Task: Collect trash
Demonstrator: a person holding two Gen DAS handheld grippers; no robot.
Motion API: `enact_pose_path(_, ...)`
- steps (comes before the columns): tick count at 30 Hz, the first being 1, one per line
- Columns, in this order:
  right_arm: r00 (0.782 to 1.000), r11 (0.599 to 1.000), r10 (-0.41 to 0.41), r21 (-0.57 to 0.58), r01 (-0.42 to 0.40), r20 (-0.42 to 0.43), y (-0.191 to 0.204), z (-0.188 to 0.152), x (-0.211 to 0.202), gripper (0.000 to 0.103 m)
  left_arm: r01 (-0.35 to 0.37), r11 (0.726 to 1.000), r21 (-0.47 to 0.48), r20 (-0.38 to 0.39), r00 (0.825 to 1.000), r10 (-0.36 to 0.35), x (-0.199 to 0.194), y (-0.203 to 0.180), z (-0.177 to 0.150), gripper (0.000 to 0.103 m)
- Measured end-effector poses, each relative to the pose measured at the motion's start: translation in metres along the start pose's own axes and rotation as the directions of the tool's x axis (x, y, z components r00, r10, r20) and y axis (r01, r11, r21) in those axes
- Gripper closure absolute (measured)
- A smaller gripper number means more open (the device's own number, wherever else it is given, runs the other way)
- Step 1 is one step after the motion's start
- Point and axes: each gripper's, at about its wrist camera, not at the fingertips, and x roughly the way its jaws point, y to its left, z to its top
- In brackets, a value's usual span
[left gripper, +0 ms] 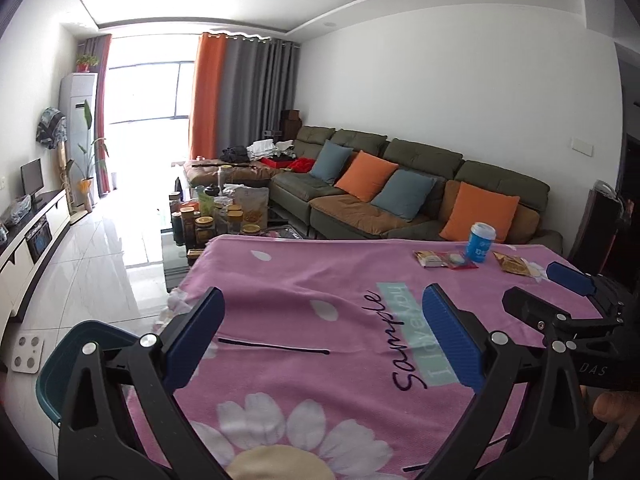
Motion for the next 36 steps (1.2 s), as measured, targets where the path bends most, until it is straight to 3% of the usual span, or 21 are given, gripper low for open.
enact_pose_path(5,0.997,0.997,-0.071,0.016,0.071,0.004,-0.008,-0.022,-0.016,0.007,0.040,0.999,0.034,0.005,0.999,-0.040,0.000,-0.033,-0.015,0.006)
enact_pose_path(11,0.986,0.987,-0.158,0.048,0.156,0.045,-0.014,-0.039,-0.031,0.007,0.085,0.996,0.029,0.031,0.996,-0.086,-0.013,-0.046,-0.036,0.006)
enact_pose_path(15,0.981,0.982,-0.181,0.060,0.176,0.072,-0.012,-0.045,-0.040,0.007,0.054,0.997,0.052,0.027,0.998,-0.056,-0.017,-0.043,-0.048,0.006)
enact_pose_path(24,0.961,0.973,-0.232,0.025,0.231,0.153,0.005,-0.063,-0.068,0.007,0.010,1.000,0.008,0.094,0.996,-0.011,-0.042,-0.026,-0.063,0.006)
enact_pose_path(36,0.955,0.970,-0.244,0.032,0.242,0.171,0.009,-0.067,-0.078,0.007,0.017,0.998,0.061,0.133,0.991,-0.025,-0.063,-0.030,-0.070,0.006)
